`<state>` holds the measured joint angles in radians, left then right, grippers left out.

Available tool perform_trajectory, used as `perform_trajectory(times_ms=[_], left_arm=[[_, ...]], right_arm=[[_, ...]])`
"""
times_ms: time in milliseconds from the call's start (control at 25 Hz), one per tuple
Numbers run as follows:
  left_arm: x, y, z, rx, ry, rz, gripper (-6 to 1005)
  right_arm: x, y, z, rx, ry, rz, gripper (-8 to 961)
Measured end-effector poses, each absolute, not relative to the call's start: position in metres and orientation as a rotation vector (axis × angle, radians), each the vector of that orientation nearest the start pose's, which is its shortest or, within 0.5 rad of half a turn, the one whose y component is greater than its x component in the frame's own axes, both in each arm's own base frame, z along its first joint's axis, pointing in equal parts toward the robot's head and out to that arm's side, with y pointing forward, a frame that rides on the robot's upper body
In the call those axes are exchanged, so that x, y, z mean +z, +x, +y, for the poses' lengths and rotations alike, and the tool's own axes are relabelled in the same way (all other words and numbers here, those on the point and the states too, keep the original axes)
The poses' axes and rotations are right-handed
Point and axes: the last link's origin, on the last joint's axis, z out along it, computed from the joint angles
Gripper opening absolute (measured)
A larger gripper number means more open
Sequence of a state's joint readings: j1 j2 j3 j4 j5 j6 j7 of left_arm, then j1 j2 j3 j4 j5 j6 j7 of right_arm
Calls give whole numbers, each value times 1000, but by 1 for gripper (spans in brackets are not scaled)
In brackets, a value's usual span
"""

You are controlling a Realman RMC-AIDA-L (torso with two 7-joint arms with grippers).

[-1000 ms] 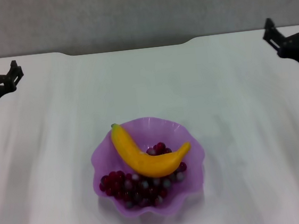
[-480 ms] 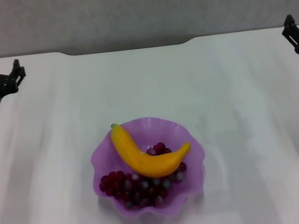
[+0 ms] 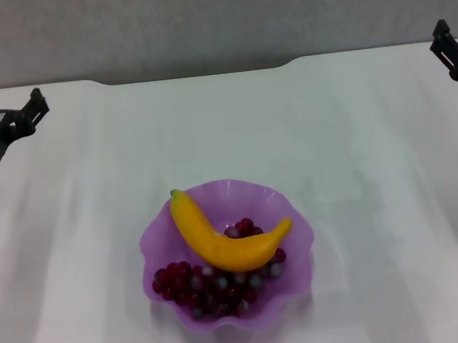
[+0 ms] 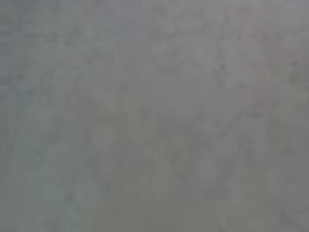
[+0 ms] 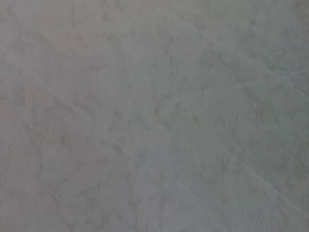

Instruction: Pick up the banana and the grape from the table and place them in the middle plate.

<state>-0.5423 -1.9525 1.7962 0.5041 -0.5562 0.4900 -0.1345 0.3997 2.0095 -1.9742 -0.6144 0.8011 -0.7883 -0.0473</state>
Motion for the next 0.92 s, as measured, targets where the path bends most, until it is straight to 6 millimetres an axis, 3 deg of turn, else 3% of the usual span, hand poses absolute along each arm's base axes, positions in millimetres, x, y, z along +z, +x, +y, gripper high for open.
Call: perform_trajectory(times_ms=[200, 480, 920], left_arm=[[35, -295, 433, -580, -1601, -710, 893], [25, -287, 431, -488, -1587, -606, 893], [27, -283, 429, -489, -1594, -653, 893]], right_arm=[[18, 288, 388, 719, -1478, 627, 892], [17, 294, 387, 697, -1480, 631, 892], [14, 294, 387, 667, -1519, 597, 892]])
